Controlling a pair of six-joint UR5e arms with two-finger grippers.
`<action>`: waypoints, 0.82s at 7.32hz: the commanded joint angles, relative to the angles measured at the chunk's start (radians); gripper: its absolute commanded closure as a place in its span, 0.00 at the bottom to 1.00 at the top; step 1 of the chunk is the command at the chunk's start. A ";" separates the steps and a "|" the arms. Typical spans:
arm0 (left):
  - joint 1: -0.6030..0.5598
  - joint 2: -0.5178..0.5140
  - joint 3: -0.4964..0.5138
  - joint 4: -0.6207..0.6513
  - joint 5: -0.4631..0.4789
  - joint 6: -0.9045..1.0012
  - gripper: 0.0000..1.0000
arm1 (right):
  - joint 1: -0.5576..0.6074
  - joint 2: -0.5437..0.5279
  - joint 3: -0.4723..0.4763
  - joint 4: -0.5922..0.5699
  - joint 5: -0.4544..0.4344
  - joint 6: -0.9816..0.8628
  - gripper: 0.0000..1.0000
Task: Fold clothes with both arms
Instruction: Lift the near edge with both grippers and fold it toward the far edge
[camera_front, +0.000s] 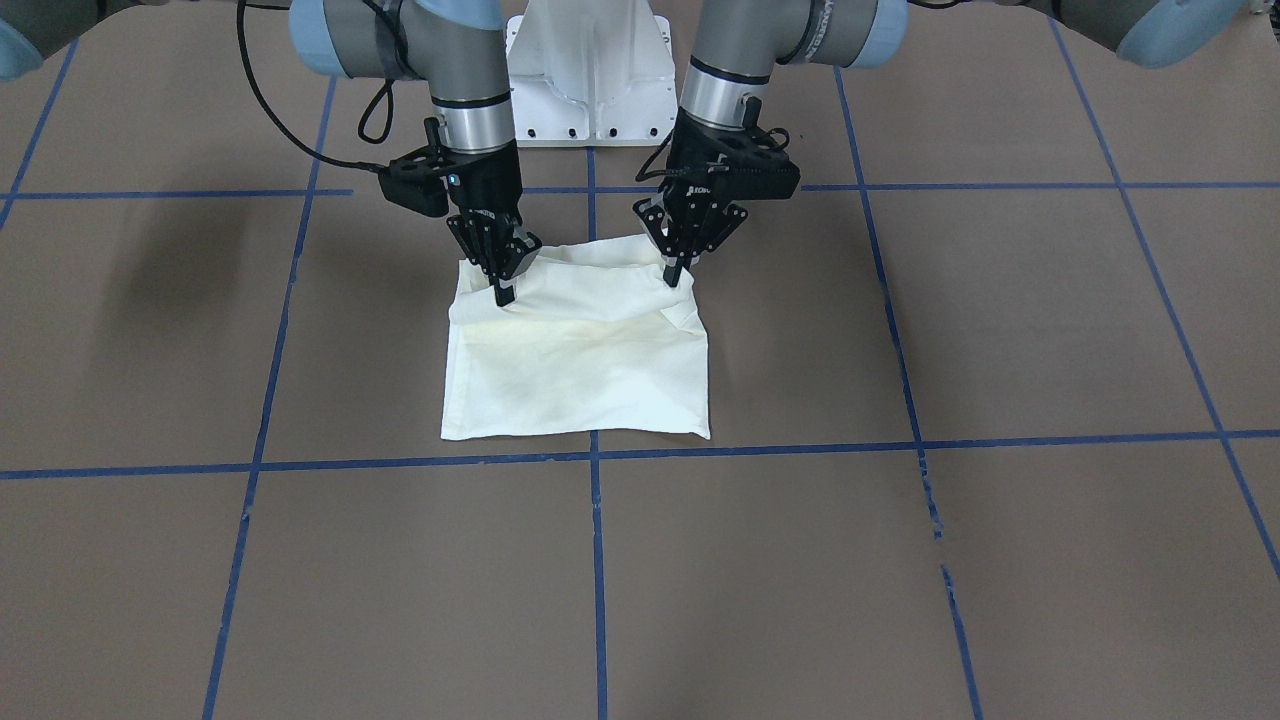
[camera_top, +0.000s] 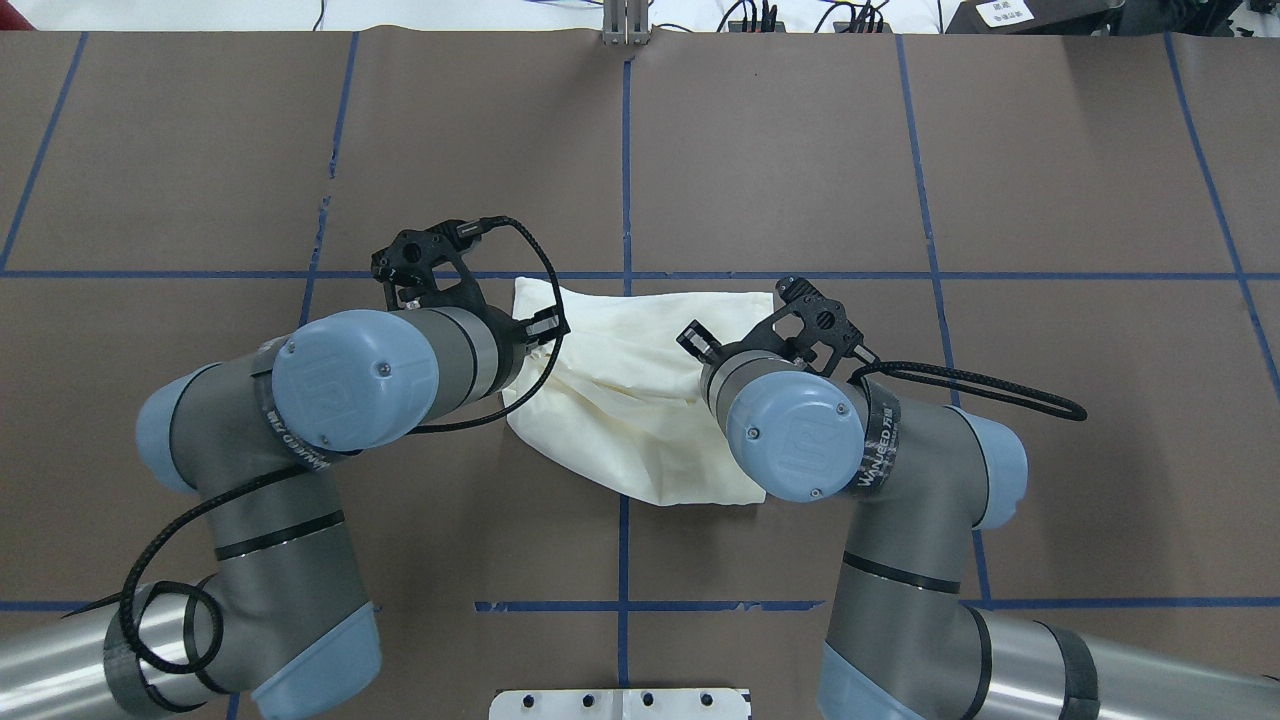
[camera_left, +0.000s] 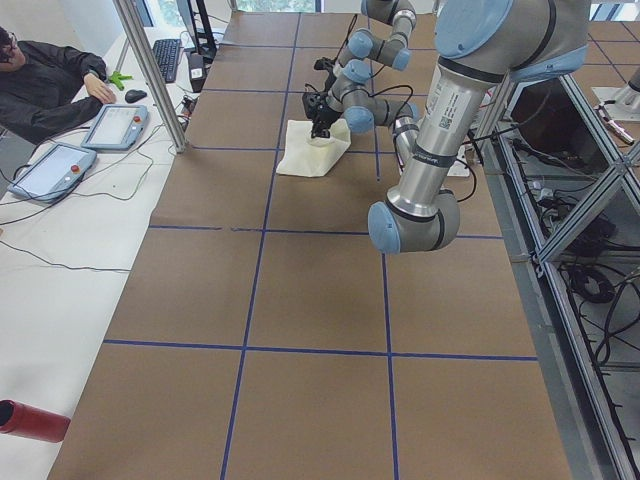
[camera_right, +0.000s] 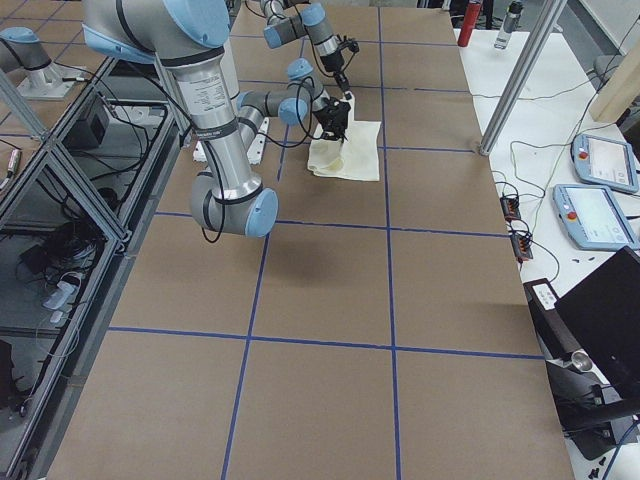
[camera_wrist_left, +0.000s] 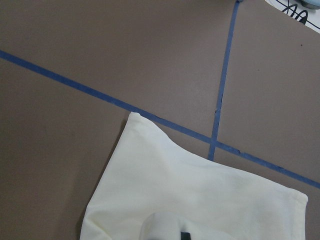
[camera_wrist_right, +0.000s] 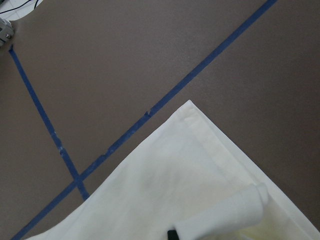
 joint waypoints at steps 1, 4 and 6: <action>-0.028 -0.030 0.143 -0.098 -0.002 0.055 1.00 | 0.041 0.078 -0.153 0.060 0.029 -0.031 1.00; -0.025 -0.038 0.189 -0.115 -0.003 0.067 1.00 | 0.047 0.102 -0.212 0.061 0.032 -0.034 1.00; -0.024 -0.043 0.202 -0.117 -0.003 0.067 1.00 | 0.058 0.102 -0.224 0.061 0.033 -0.051 1.00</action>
